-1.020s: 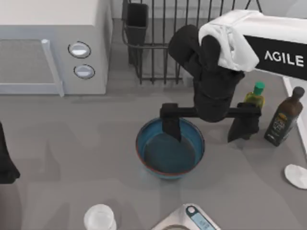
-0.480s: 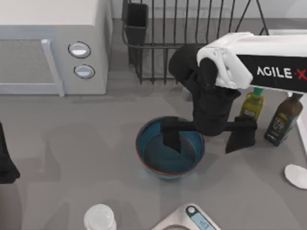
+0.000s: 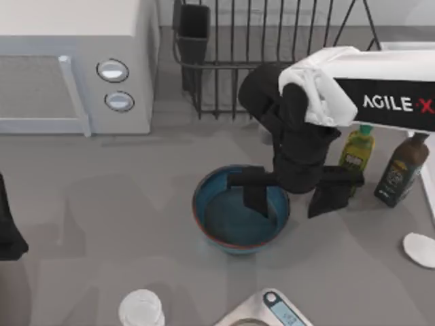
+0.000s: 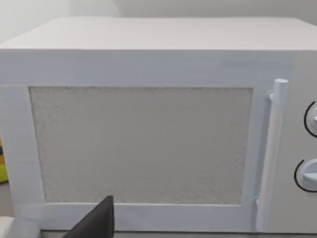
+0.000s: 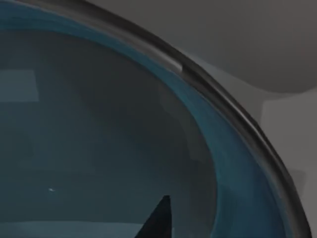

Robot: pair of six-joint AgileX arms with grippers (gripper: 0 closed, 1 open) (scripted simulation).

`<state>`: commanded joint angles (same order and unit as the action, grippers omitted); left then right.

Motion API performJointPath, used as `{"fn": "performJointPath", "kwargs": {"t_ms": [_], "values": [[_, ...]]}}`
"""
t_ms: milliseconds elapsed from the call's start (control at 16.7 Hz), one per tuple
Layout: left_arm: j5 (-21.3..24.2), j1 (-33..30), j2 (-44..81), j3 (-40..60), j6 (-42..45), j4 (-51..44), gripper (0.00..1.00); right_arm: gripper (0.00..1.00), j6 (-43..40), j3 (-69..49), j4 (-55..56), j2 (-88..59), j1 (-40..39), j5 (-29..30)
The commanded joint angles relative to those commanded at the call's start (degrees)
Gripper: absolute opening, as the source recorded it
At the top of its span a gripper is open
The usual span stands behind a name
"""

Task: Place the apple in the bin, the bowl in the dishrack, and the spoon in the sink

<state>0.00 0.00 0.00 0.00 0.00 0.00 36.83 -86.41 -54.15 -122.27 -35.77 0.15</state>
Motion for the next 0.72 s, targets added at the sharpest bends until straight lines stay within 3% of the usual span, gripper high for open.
{"fn": "performJointPath", "kwargs": {"t_ms": [360,720], "values": [[0.00,0.00,0.00,0.00,0.00,0.00,1.00,0.02,0.00,0.00,0.00,0.00,0.00,0.00],[0.00,0.00,0.00,0.00,0.00,0.00,1.00,0.00,0.00,0.00,0.00,0.00,0.00,0.00]]}}
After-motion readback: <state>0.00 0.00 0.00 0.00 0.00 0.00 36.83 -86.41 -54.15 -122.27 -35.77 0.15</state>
